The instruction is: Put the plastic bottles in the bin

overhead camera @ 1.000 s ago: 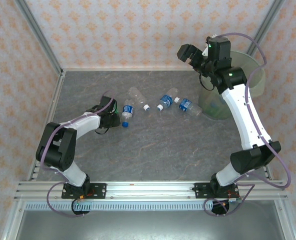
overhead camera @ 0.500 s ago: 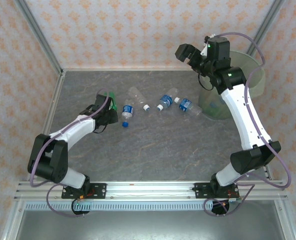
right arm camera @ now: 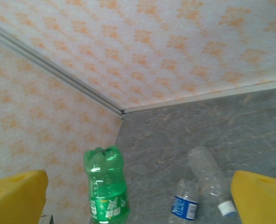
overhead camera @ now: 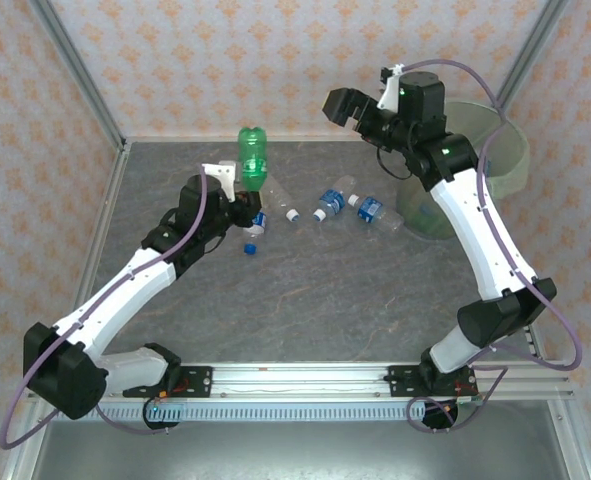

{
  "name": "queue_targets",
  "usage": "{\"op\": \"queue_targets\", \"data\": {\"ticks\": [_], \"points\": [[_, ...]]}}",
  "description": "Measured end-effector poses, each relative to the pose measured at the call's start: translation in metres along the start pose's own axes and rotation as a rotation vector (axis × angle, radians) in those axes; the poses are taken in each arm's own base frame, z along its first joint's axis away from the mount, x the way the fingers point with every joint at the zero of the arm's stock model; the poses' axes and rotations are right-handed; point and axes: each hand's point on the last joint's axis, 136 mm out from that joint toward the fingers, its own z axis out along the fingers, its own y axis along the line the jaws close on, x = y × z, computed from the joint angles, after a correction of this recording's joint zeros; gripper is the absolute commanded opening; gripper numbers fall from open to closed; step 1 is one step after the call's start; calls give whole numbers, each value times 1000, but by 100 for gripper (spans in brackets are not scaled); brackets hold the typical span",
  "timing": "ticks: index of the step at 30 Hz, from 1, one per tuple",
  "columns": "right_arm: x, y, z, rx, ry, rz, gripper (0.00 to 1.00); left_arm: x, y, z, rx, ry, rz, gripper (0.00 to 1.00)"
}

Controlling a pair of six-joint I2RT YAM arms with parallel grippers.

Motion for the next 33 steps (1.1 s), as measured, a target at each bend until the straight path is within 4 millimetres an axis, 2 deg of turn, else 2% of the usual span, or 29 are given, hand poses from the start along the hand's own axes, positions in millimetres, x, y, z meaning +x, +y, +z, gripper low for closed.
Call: {"op": "queue_targets", "data": {"ticks": [4, 9, 13, 17, 19, 23, 29, 31, 33], "points": [[13, 25, 11, -85, 56, -24, 95, -7, -29, -2, 83, -17, 26, 23], [48, 44, 33, -160, 173, -39, 87, -22, -54, -6, 152, -46, 54, 23], [73, 50, 49, -189, 251, -35, 85, -29, -62, -8, 174, -63, 58, 23], [88, 55, 55, -206, 292, -36, 84, -32, -66, -10, 189, -67, 59, 22], [95, 59, 58, -216, 310, -39, 79, -33, -70, -11, 200, -68, 61, 22], [100, 59, 64, -218, 332, -38, 69, -32, -73, -11, 207, -64, 64, 22], [103, 56, 68, -209, 344, -30, 68, -31, -74, -11, 208, -60, 65, 22], [103, 56, 68, -209, 345, -31, 59, -30, -74, -11, 209, -60, 65, 22], [103, 55, 68, -206, 345, -31, 56, -30, -74, -11, 208, -59, 65, 23]]}}
